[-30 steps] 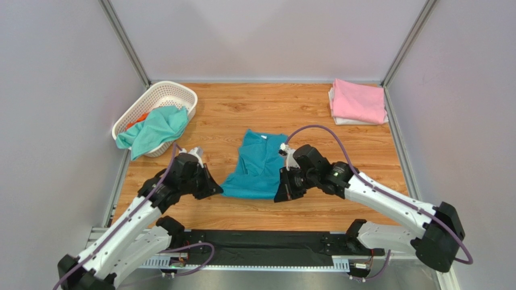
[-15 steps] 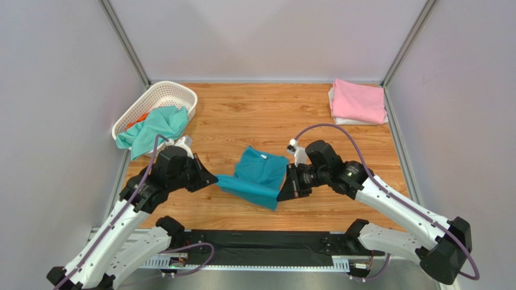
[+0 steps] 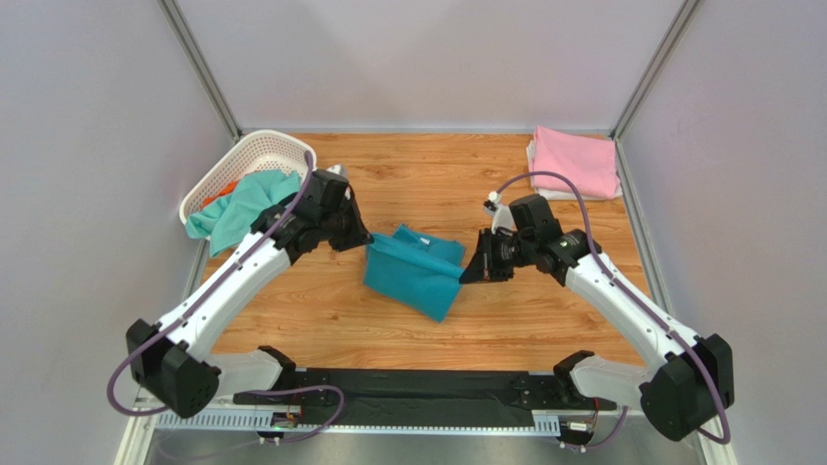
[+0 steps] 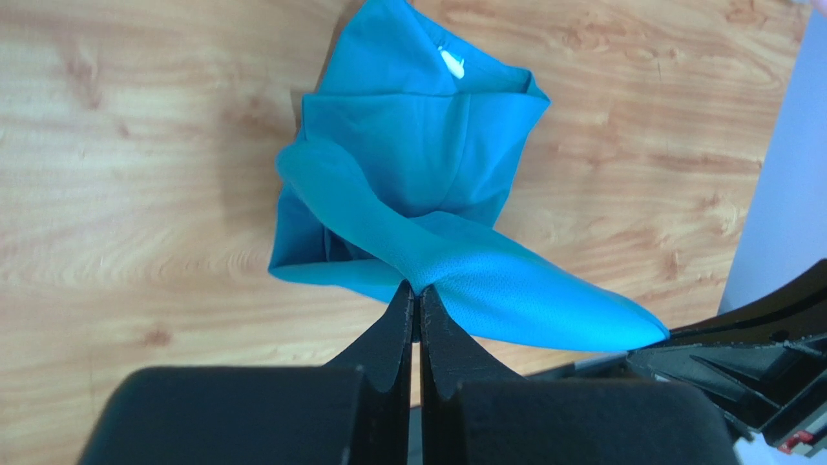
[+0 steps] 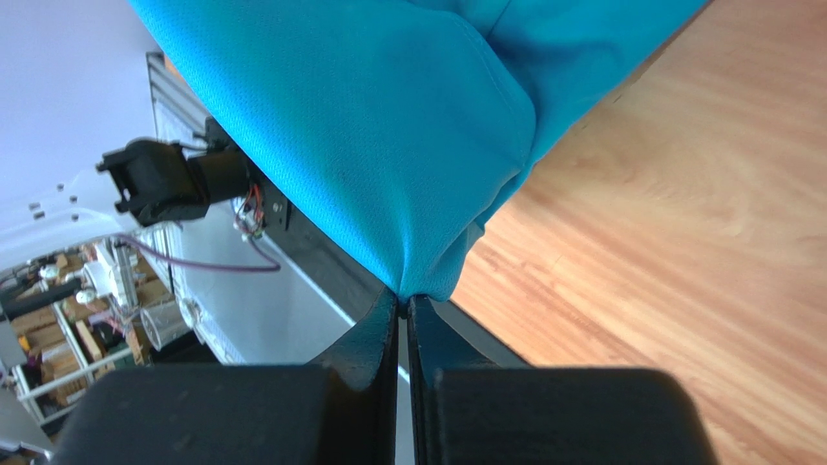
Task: Fold and stack the t-shirts
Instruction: Fold the tshirt
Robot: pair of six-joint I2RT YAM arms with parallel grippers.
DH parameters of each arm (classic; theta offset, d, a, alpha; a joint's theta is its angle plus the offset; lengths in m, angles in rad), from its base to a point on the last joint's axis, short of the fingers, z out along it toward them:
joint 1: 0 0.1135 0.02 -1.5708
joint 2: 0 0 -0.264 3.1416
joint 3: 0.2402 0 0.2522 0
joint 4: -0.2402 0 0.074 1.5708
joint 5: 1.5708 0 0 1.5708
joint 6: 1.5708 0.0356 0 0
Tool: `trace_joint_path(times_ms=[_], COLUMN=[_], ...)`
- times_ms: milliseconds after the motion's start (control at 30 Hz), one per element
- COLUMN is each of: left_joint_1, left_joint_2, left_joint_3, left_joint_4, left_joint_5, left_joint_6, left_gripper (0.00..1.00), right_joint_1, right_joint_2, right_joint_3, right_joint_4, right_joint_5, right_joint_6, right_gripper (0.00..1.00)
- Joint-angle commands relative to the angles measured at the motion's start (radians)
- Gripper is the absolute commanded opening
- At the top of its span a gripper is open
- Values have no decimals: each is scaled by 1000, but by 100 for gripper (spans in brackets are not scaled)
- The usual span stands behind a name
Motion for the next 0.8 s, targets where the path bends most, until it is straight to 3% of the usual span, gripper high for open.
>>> trace_joint_path(times_ms=[0,333,500,567,600,633,700,733,767], left_joint_1=[33,99,140,146,149,154,164,166,169], left_joint_2=[80,467,692,755,811,836,878,878,878], left_joint_3=[72,305,461,512,567,591,647,654,659], left_joint_4=[49,129,138,129,106,93,76,74,72], left_joint_5=[-51,-16,110,122,130,130,141,144,141], left_joint_6=[63,130,156,157,157,158,161,163,164], left_gripper=[0,0,0,2,8,22,36,54,61], right_joint_1=[-60,-179,-214,-222,-222,-223,-226,-228,-228], right_joint_2=[67,387,563,616,662,684,728,735,736], right_joint_3=[61,155,271,306,343,369,423,440,454], right_joint_4=[7,162,192,195,196,189,179,166,157], right_joint_5=[27,1,50,67,72,78,69,75,80], right_joint_6=[-65,-73,-50,-42,-48,-53,-62,-71,-79], right_gripper=[0,0,2,7,10,14,38,46,57])
